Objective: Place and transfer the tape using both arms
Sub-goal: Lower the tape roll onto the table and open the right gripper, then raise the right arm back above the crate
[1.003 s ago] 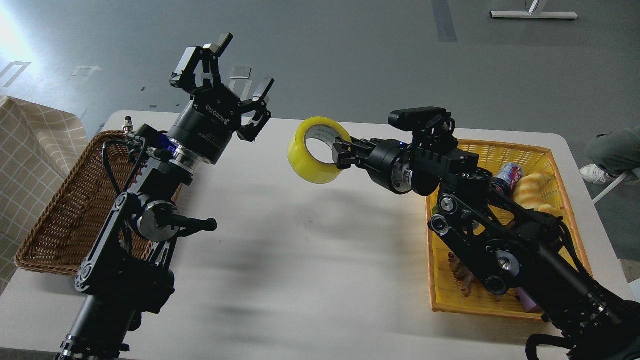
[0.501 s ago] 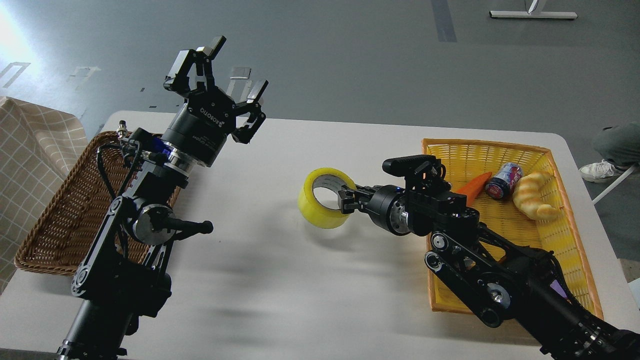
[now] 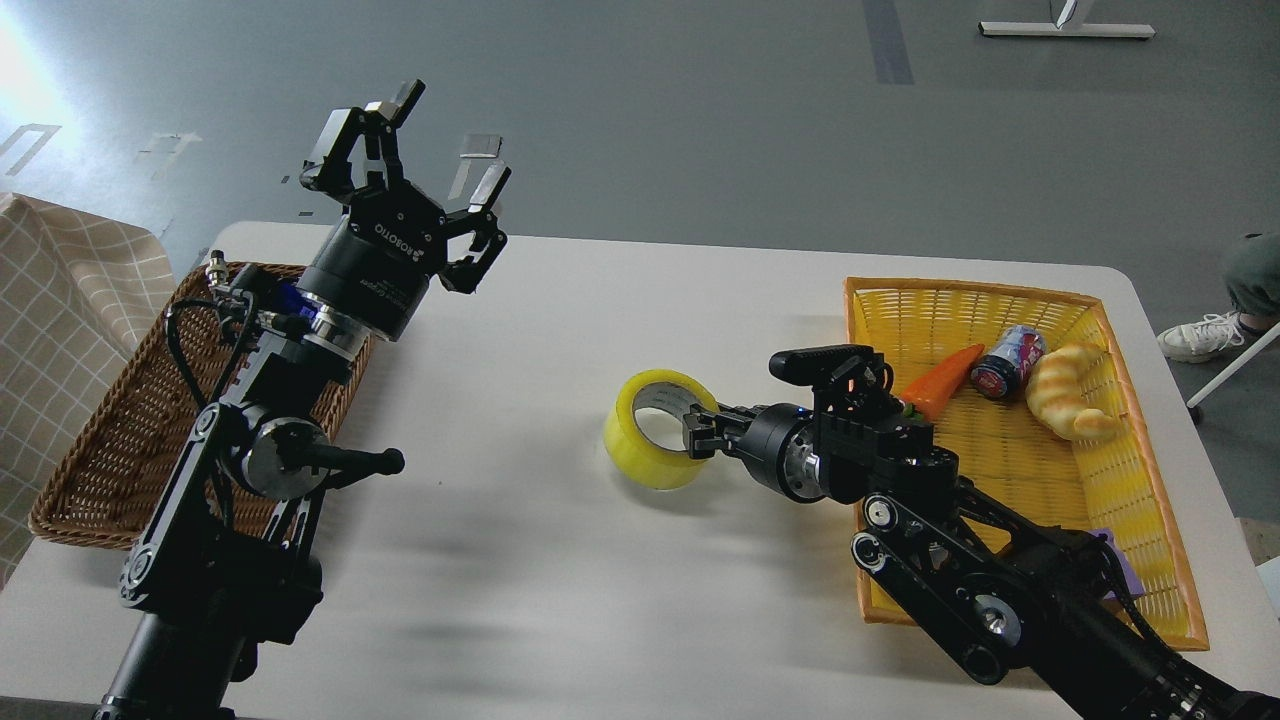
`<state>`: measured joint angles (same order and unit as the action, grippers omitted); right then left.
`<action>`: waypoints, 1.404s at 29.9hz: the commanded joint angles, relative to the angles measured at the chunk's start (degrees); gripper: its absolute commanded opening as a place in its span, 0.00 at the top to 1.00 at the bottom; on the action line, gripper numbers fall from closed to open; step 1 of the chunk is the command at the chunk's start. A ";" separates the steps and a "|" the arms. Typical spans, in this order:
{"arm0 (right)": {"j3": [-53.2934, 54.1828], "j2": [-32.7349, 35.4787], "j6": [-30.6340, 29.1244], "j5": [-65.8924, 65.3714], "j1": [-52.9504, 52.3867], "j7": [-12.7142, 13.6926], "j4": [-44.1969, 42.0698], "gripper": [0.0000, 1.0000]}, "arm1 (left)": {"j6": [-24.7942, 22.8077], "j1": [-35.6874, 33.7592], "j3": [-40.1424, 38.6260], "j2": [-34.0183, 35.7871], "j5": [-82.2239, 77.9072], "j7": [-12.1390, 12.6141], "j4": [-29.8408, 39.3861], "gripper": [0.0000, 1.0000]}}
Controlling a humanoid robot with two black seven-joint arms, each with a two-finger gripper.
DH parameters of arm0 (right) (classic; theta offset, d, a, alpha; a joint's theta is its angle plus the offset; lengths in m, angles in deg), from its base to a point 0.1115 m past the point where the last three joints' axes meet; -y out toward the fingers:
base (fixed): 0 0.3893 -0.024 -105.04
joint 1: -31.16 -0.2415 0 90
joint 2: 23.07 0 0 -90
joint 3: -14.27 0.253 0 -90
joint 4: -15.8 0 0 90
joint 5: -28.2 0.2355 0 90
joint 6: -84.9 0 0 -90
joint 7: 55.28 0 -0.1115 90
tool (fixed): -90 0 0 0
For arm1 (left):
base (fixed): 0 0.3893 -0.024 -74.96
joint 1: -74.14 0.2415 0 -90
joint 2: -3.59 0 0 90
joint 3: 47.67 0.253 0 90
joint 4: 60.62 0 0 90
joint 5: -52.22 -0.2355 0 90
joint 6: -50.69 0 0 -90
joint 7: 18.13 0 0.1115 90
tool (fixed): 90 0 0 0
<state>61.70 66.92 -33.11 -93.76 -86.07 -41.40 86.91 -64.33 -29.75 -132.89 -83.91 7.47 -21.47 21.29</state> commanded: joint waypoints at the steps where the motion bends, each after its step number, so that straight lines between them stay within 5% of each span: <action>1: 0.12 0.00 0.01 0.05 -0.01 0.01 -0.10 0.95 | -0.02 0.01 -0.20 0.05 -0.08 0.00 0.00 0.02; 4: 0.38 0.00 0.01 0.14 0.16 -0.07 -0.10 0.34 | -0.02 0.10 -0.38 0.13 -0.08 0.00 0.00 0.02; 8: 3.89 0.00 0.01 0.84 0.95 -0.16 -0.10 0.16 | -0.63 0.80 -1.61 1.27 0.01 0.00 0.27 0.02; 22: 9.44 0.00 0.01 11.90 3.24 -0.78 2.10 0.06 | -0.29 1.15 -3.28 1.45 0.01 -0.17 0.36 0.02; 30: 9.79 0.00 16.04 14.46 2.54 -0.87 7.99 0.00 | 0.59 0.98 -2.75 1.89 0.01 -1.84 0.27 0.02; 35: 16.54 0.00 17.99 15.60 3.15 -1.74 11.84 0.00 | -0.46 0.89 -2.93 2.51 -0.17 -2.72 0.27 0.02; 39: 25.23 0.00 13.96 43.19 4.47 -5.00 20.54 0.00 | -0.29 0.19 -2.14 4.52 -0.17 -7.02 0.27 0.02; 42: 28.33 0.00 13.16 57.68 4.56 -5.43 22.75 0.00 | -0.29 0.10 -1.96 4.71 -0.17 -7.29 0.27 0.02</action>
<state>86.71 66.93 -18.71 -53.46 -81.77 -46.28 106.95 -64.72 -29.53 -135.13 -79.54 7.31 -28.11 21.56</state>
